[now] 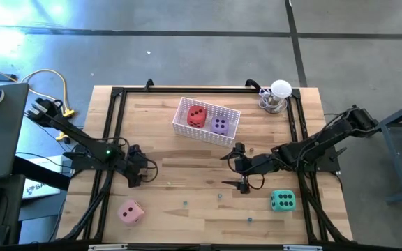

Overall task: Pick & Place Dice
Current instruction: Put the small blue die into the white bin

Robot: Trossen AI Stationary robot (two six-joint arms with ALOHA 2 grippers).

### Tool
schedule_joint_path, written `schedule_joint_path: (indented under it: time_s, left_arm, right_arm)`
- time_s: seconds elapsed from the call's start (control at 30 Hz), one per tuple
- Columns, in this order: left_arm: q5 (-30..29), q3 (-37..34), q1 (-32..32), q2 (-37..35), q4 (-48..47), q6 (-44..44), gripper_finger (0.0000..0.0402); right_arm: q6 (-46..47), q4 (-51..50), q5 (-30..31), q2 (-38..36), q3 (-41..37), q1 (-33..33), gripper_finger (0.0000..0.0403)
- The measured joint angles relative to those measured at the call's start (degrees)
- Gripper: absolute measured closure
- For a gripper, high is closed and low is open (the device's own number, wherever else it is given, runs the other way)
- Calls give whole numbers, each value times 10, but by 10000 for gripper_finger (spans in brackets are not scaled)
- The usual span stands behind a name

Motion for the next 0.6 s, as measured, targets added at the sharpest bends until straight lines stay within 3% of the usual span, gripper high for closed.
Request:
schedule_joint_path:
  time_s: [0.33,0.6]
  left_arm:
    - [12,-1,-1,3,-14,-24,94]
    - [18,-1,-1,3,-37,-53,157]
  right_arm:
    - [0,0,0,0,0,0,3]
    - [0,-1,0,0,0,0,3]
